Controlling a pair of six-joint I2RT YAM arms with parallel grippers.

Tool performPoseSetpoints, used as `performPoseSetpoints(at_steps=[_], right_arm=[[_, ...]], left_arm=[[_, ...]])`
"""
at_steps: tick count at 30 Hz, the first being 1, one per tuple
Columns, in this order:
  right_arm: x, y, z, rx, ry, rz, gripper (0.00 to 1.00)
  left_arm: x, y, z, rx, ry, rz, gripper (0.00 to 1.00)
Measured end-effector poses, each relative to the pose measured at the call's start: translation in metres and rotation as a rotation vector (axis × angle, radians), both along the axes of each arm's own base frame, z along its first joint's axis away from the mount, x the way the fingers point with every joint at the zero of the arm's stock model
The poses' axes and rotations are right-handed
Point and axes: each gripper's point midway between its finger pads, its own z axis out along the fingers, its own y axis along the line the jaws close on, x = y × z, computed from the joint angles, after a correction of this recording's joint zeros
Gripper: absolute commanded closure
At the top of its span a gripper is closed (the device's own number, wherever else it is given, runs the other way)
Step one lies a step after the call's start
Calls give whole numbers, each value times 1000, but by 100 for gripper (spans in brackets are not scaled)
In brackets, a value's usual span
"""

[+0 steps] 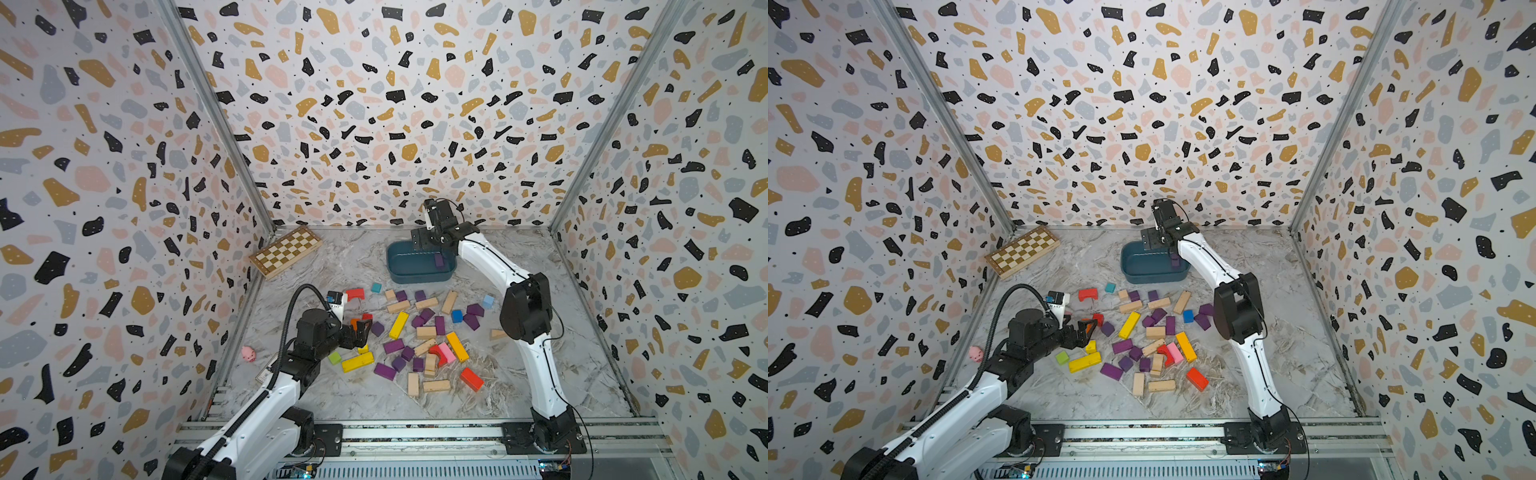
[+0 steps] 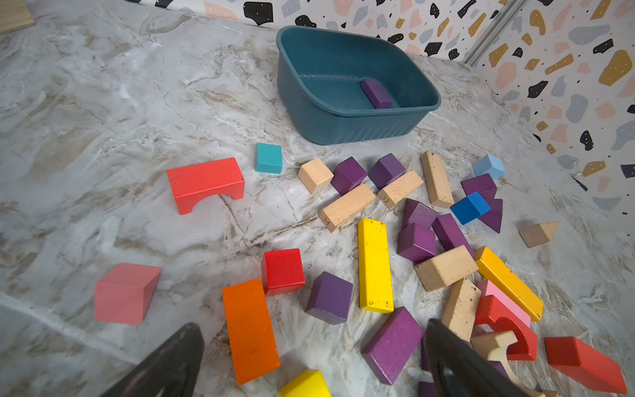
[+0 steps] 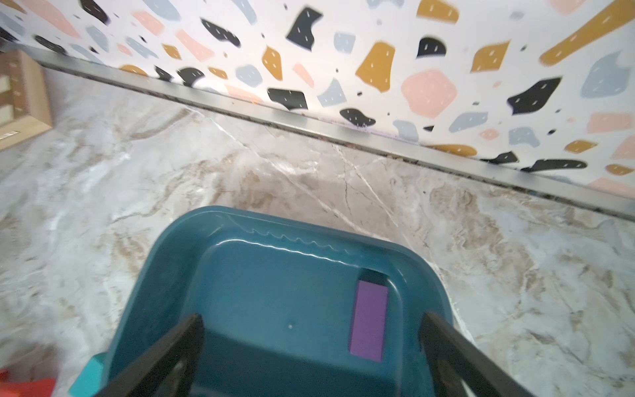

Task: Pick purple bricks into the storage bin
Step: Place the building block in the storage box, then pick up the building block from the center of the board.

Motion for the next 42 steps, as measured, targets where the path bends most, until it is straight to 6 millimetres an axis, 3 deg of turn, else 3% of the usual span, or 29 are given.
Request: performPoseSetpoints(at_steps=[4, 9, 14, 20, 25, 32, 37, 42], right_arm=[[-43, -23, 24, -31, -16, 46, 0], [-111, -63, 17, -80, -1, 75, 0], [-166, -104, -14, -116, 53, 47, 0], [-206, -160, -71, -122, 190, -87, 0], [-224, -183, -105, -131, 280, -153, 0], [-222, -188, -129, -161, 337, -172, 0], [-220, -195, -141, -194, 358, -196, 0], [-213, -202, -138, -183, 336, -227, 0]], left_arm=[[0, 0, 0, 0, 0, 0, 1], [0, 0, 0, 1, 1, 0, 1], [0, 0, -1, 2, 5, -1, 1], [0, 0, -2, 2, 6, -1, 1], [0, 0, -2, 2, 7, -2, 1], [-1, 0, -2, 2, 9, -2, 1], [-1, 0, -4, 3, 14, -2, 1], [-1, 0, -5, 5, 18, -2, 1]])
